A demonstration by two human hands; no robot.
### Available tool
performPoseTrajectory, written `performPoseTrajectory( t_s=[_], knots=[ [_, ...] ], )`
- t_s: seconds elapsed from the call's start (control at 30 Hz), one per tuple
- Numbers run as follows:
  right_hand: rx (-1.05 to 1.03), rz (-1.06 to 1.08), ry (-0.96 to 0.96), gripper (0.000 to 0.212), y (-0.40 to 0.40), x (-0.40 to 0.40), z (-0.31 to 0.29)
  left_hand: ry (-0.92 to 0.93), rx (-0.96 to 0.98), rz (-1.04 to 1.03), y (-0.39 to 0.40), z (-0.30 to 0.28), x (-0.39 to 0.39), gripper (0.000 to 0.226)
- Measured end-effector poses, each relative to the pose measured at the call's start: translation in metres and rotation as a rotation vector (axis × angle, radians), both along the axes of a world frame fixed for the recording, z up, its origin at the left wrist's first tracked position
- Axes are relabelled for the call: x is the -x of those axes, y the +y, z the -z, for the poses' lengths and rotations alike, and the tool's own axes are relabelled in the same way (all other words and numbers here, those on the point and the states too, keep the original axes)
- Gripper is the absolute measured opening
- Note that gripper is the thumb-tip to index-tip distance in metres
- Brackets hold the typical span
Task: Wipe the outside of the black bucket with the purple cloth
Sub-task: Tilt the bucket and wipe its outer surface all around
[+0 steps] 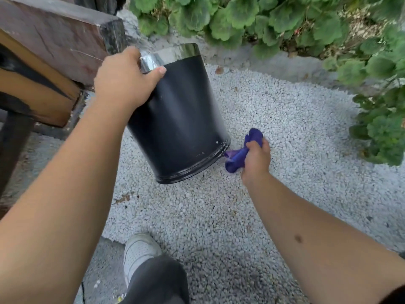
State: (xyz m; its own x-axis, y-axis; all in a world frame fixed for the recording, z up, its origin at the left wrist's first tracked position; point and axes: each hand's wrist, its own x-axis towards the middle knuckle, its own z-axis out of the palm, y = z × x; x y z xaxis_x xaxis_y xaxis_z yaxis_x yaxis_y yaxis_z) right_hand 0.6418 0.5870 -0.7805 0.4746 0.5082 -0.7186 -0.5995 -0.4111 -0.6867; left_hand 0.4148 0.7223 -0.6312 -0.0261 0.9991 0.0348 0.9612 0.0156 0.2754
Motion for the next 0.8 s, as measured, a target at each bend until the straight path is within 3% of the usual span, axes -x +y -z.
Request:
performPoseTrajectory(
  t_s=[0.1,0.23,0.37,0.6,0.8],
  knots=[
    [-0.073,-0.175,-0.028,0.045,0.019,-0.002,0.002,-0.044,-0.035,-0.021,-0.003,0.008,0.006,0.053],
    [0.020,-0.440,-0.092,0.041,0.033,0.006,0.001,-0.109,-0.061,0.000,-0.017,0.007,0.004,0.047],
    [0.094,-0.460,-0.105,0.038,0.024,0.013,-0.002,-0.158,-0.021,-0.062,-0.021,0.004,-0.002,0.046],
    [0.085,-0.342,-0.253,0.057,-0.017,0.064,-0.032,-0.160,-0.013,-0.088,-0.020,0.001,-0.010,0.047],
    [0.098,-0.624,-0.516,0.065,-0.061,0.118,-0.046,-0.151,-0.016,-0.079,-0.022,0.000,-0.009,0.047]
  ],
)
